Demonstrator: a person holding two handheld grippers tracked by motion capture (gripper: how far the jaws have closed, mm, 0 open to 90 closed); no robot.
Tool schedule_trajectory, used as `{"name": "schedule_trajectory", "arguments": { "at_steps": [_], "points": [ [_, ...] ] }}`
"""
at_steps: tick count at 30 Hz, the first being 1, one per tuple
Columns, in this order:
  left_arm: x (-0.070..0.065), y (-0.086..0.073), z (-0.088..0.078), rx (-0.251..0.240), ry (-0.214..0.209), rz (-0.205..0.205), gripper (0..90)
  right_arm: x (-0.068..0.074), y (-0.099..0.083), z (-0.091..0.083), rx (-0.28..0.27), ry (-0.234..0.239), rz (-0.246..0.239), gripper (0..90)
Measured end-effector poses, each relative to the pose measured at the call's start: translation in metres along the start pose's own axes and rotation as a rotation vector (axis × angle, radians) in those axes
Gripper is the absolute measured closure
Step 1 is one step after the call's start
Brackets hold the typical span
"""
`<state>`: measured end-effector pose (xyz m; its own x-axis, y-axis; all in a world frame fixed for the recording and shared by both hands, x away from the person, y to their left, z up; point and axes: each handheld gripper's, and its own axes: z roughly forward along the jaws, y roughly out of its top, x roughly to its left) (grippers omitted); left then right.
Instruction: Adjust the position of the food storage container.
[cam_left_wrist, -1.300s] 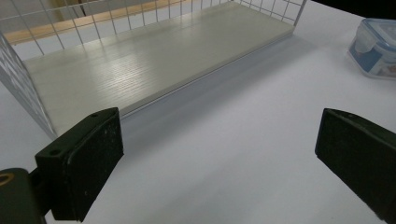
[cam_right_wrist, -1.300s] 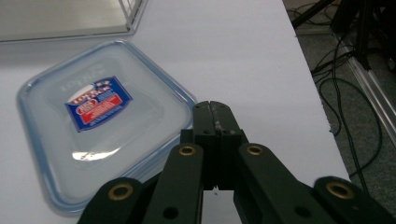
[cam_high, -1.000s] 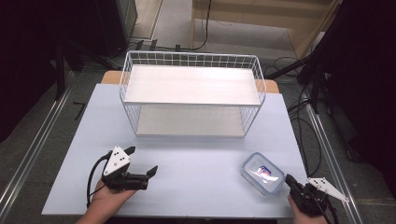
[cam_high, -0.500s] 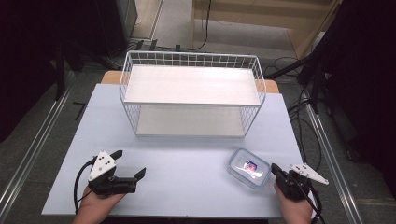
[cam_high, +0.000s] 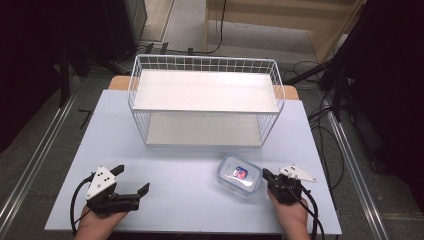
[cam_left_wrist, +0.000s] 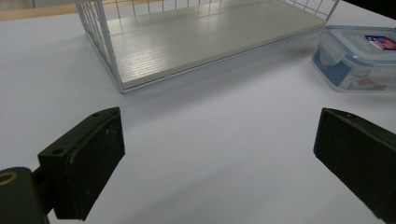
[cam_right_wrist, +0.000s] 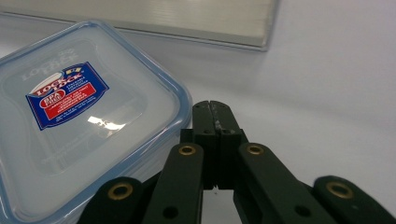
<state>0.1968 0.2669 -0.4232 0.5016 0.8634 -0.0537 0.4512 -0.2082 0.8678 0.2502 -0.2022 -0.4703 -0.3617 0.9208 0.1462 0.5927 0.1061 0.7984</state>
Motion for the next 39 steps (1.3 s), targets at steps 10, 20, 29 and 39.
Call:
{"name": "schedule_trajectory", "arguments": {
  "at_steps": [10,20,29,39],
  "points": [
    [-0.003,0.002,0.002,-0.006,-0.010,-0.005,4.3,0.028,0.005,0.017,0.014,0.066,-0.060,90.0],
    [-0.004,0.000,0.007,0.004,-0.024,-0.013,12.3,0.080,0.012,0.039,0.032,0.187,-0.132,90.0],
    [-0.005,0.000,0.022,0.032,-0.072,-0.007,53.4,0.082,0.012,0.026,0.001,0.207,-0.109,90.0],
    [-0.016,0.007,0.074,0.093,-0.012,0.010,90.0,0.054,-0.012,-0.004,0.009,0.132,-0.064,90.0]
  ]
}}
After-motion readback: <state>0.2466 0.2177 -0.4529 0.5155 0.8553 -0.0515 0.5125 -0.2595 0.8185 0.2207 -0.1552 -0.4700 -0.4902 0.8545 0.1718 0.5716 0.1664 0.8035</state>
